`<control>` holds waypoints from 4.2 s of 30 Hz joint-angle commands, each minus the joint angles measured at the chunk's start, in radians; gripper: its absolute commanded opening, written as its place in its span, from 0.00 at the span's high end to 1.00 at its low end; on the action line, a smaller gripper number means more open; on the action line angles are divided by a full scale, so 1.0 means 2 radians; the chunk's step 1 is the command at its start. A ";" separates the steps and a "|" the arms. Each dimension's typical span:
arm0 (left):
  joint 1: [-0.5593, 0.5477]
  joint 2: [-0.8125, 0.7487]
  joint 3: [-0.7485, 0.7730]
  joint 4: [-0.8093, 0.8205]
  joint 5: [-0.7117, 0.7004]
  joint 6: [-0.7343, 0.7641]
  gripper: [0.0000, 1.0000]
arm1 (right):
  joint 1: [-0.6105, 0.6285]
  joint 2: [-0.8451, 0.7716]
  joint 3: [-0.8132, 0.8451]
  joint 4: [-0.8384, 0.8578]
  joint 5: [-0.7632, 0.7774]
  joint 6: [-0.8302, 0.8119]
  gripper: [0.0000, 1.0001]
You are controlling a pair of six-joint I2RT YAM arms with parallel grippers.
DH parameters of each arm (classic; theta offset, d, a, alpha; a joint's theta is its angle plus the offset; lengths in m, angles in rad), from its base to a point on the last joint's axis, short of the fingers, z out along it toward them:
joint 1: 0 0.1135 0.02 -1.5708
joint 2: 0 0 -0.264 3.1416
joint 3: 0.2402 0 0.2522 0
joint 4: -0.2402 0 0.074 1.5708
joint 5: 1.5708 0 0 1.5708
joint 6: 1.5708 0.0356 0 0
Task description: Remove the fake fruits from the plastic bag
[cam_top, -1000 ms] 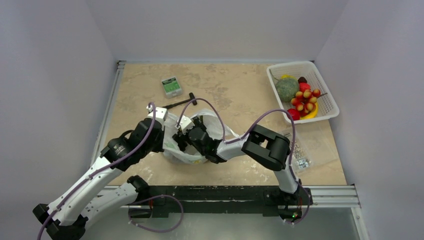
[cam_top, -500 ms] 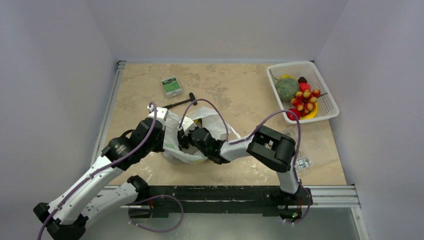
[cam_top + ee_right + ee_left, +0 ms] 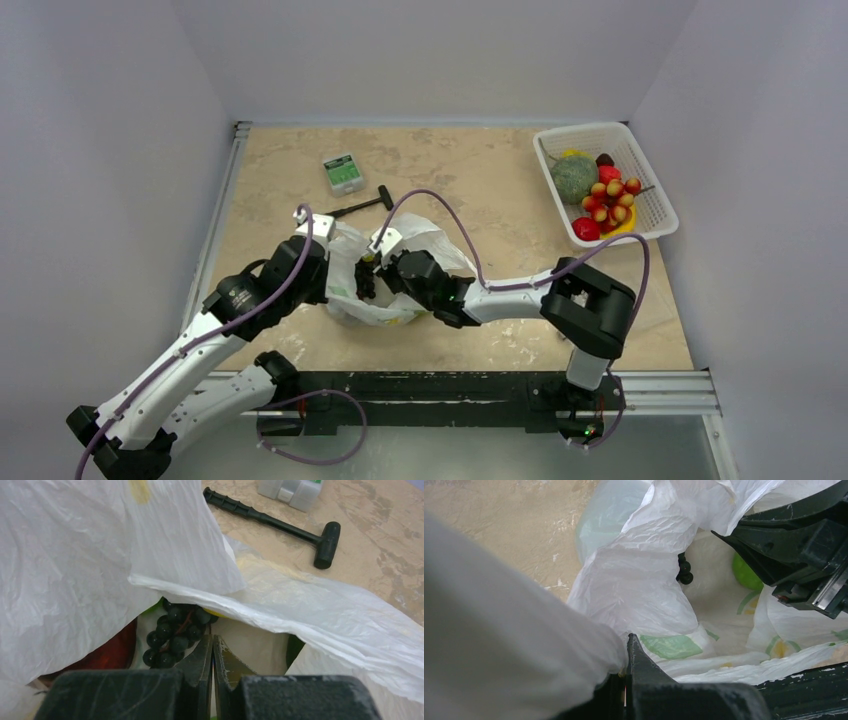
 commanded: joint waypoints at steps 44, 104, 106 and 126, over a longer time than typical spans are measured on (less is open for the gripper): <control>-0.003 -0.060 0.040 -0.103 0.037 -0.150 1.00 | -0.007 0.029 0.076 -0.044 -0.165 0.155 0.01; -0.002 -0.071 -0.227 0.025 0.037 -0.360 1.00 | 0.034 -0.027 0.062 -0.096 -0.093 0.148 0.79; -0.002 -0.073 -0.230 0.023 0.037 -0.363 1.00 | 0.033 -0.031 0.078 -0.100 -0.105 0.152 0.82; -0.003 -0.099 -0.209 0.004 0.026 -0.351 1.00 | -0.041 0.030 0.039 -0.015 -0.285 0.265 0.68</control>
